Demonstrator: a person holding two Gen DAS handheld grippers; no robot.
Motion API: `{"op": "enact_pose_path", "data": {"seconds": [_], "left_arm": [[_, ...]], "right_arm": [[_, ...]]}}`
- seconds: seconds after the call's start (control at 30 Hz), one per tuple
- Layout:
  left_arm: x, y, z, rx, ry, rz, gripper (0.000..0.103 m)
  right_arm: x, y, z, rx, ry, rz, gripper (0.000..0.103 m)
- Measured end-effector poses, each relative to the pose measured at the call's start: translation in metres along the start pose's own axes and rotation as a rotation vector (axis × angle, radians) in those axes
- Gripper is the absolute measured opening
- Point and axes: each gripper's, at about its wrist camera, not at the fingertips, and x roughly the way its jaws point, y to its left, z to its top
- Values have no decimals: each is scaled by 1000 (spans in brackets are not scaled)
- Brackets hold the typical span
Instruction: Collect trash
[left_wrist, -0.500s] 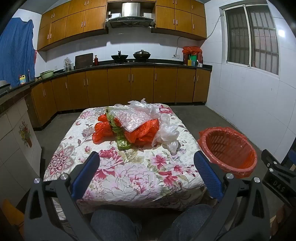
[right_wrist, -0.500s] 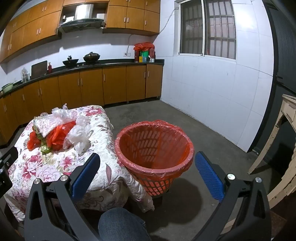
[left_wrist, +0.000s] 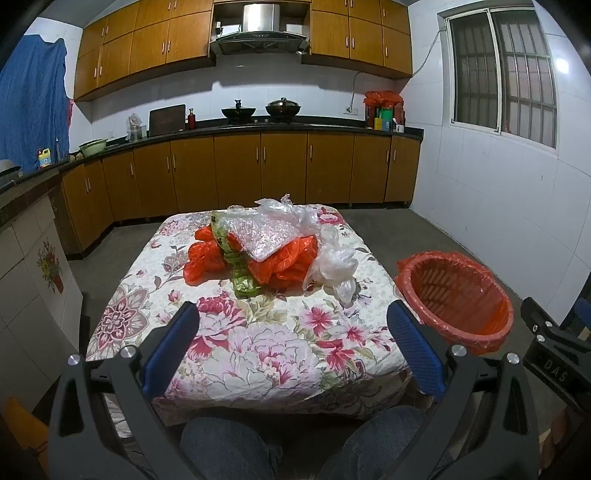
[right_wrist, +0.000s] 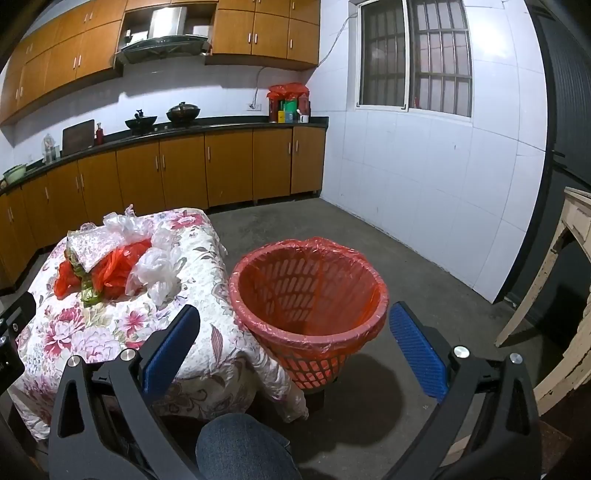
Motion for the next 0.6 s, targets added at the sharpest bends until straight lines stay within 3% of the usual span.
{"op": "enact_pose_path", "data": {"seconds": [0.6], "left_arm": [[0, 0, 0, 0, 3, -1, 99]], "right_arm": [[1, 1, 0, 0, 3, 0, 101]]}}
